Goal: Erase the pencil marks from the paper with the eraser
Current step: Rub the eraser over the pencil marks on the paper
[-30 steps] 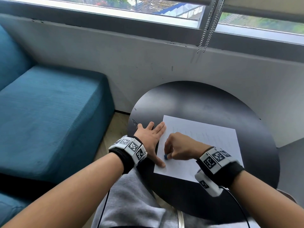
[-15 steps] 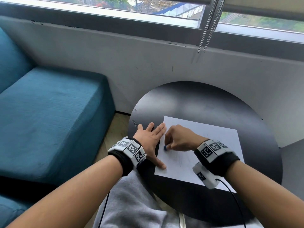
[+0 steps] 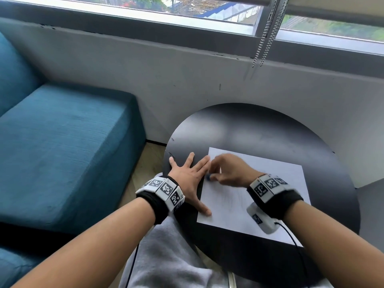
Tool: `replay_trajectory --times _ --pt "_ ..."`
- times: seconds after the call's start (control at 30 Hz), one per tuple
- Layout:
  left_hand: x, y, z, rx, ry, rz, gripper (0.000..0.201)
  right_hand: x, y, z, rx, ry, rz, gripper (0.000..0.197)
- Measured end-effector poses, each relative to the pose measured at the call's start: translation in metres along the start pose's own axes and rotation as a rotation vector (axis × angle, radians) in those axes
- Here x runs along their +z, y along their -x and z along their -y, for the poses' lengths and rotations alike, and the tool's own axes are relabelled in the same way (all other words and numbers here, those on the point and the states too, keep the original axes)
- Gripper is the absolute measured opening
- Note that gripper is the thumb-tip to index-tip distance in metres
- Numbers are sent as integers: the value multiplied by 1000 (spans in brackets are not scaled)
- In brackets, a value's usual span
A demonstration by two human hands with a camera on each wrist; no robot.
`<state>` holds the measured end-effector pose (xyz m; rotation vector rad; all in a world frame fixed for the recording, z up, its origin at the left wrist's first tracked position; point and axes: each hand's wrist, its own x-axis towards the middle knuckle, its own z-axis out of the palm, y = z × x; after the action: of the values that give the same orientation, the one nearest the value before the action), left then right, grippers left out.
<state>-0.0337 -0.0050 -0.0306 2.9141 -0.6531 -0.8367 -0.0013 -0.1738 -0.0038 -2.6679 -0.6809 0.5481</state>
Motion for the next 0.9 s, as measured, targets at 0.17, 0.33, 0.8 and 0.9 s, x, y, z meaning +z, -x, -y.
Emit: replay_trajectory --times 0.17,0.33,0.8,0.9 --pt "1 1 0 5 -11 -2 149 0 -5 -6 25 -10 -34 6" --pt "1 -1 0 -6 -22 14 147 3 10 5 -95 -59 186 6" --pt "1 -1 1 -3 -38 24 148 -6 -13 -22 -49 -207 97 10" --pt "1 0 1 -2 -38 19 147 -9 -22 -33 9 -248 -57 13"
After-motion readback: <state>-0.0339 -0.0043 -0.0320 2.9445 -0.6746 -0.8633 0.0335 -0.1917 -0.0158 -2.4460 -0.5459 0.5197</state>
